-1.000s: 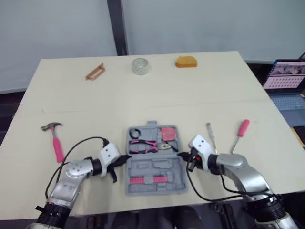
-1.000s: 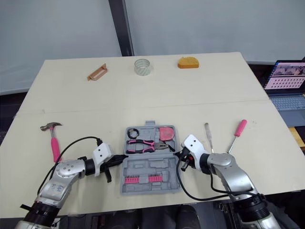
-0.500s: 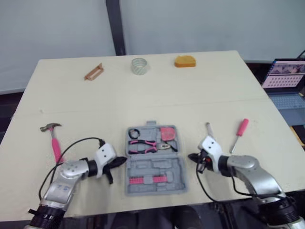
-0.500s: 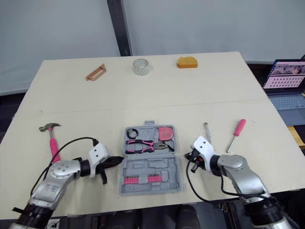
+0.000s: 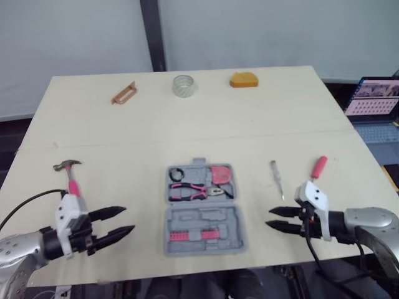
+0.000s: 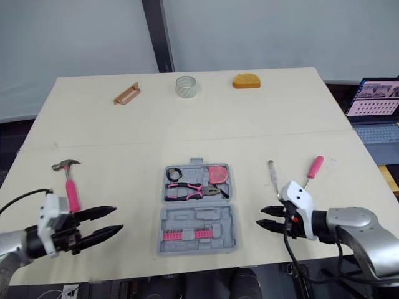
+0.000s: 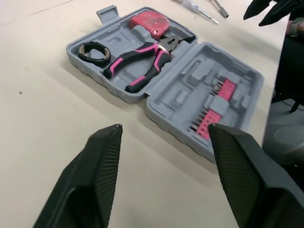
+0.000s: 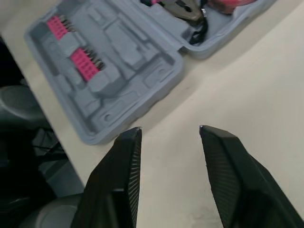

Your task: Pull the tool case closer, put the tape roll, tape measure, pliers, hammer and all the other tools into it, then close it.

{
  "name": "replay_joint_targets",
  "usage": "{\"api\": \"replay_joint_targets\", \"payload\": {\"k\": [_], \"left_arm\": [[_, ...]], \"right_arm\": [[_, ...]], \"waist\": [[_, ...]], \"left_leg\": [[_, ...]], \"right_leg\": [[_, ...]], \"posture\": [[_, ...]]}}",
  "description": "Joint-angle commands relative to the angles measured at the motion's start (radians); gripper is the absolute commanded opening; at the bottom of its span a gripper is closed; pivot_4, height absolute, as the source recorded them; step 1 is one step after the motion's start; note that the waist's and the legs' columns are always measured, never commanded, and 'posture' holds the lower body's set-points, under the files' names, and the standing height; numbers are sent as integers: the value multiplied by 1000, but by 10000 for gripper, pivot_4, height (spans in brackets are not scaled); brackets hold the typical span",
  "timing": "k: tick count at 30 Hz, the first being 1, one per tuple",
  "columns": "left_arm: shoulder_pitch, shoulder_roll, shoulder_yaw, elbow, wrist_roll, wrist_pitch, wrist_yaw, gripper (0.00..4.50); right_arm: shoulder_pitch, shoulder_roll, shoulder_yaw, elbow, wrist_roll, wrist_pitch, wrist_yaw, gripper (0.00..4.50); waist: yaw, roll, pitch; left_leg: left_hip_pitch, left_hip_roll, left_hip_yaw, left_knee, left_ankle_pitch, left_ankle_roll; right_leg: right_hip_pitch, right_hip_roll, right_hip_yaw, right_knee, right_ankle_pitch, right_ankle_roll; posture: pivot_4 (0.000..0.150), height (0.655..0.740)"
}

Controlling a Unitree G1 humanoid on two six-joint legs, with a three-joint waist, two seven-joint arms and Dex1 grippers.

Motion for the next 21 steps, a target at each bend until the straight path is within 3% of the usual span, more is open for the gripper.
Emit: {"api": "replay_joint_targets", "payload": {"k": [1, 2, 3, 4, 11, 21], "left_arm": [[56, -21, 87, -37, -36, -52, -31, 41358], [94, -34, 113, -43, -35, -75, -49, 45000], [127, -52, 137, -50, -35, -100, -60, 45000], [155, -71, 160, -55, -34, -128, -66, 45000], [294, -138, 213, 2, -11, -253, -133, 45000], [285, -166, 159, 42, 31, -340, -107, 45000]], "right_arm": [[38, -27, -59, -51, 63, 1, 47, 30755], [66, -39, -83, -61, 84, 2, 72, 35942], [92, -49, -106, -68, 99, -2, 91, 41848], [113, -57, -125, -72, 108, -8, 102, 44695], [187, -65, -175, -91, 117, -48, 120, 44695], [223, -29, -161, -71, 62, -127, 73, 44695]], "waist": [[2, 0, 0], [2, 0, 0], [1, 0, 0], [1, 0, 0], [0, -1, 1], [0, -2, 1]], "left_leg": [[0, 0, 0, 0, 0, 0], [0, 0, 0, 0, 0, 0], [0, 0, 0, 0, 0, 0], [0, 0, 0, -1, 0, 0], [0, 0, 1, 0, -2, 1], [0, 1, 1, 0, -2, 1]], "right_leg": [[0, 0, 0, 0, 0, 0], [0, 0, 0, 0, 0, -1], [0, 0, 0, -1, 0, -1], [0, 0, 0, -1, 0, -1], [0, 1, 0, -4, 1, -1], [0, 1, 1, -4, 1, -2]], "posture": [[1500, 7400], [1500, 7400], [1500, 7400], [1500, 7400], [1500, 7400], [1500, 7400]]}}
